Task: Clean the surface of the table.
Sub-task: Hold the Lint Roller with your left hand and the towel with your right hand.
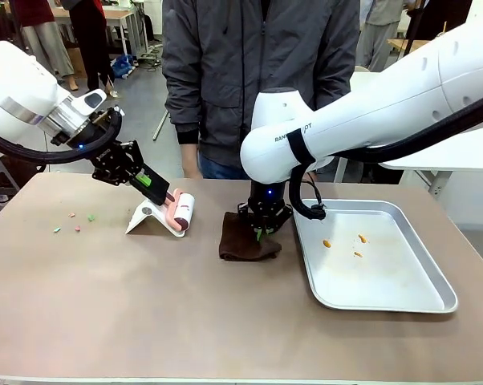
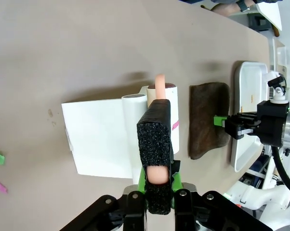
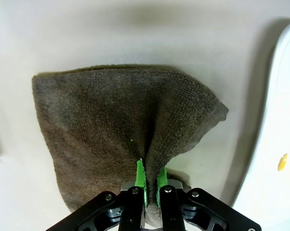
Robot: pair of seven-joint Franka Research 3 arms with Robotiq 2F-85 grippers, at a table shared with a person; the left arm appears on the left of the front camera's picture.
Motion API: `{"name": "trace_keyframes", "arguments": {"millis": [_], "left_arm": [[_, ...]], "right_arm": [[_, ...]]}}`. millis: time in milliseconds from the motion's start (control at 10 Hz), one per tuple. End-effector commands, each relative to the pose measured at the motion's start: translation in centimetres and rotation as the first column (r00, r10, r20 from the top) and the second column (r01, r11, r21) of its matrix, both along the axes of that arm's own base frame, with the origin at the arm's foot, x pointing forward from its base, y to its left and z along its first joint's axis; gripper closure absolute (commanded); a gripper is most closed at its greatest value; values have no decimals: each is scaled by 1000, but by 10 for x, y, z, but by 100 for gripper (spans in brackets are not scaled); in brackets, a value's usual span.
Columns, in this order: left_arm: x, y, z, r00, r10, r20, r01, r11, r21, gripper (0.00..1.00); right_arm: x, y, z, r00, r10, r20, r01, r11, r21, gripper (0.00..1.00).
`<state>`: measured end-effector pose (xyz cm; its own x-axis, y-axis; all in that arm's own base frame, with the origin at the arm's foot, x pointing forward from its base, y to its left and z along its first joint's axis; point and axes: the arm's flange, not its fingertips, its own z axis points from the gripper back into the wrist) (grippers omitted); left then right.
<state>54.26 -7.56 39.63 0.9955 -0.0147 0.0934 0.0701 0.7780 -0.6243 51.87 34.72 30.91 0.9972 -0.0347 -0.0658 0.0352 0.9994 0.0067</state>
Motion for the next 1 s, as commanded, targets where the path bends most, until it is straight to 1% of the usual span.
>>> {"name": "trace_keyframes", "arguments": {"millis": [0,200,300,500,700,900], "left_arm": [[-5,-1,5,999,-9,49,12,999,-46,100],[-8,1,10,997,-37,63,42,996,-81,100],[-10,3,14,997,-43,69,50,994,-101,100],[-14,8,21,995,-37,96,51,987,-149,100],[-16,11,26,992,-45,120,72,971,-228,100],[-18,18,31,991,-40,131,73,962,-262,100]], "right_arm": [[-4,-19,3,1000,-13,10,13,999,36,100],[-13,-49,19,998,-25,54,16,986,165,100],[-18,-67,26,999,-9,51,-4,966,259,100],[-29,-97,38,995,-11,95,-28,915,403,100],[-36,-126,47,993,-1,117,-64,834,548,100],[-45,-154,53,990,16,140,-106,743,661,100]]}}
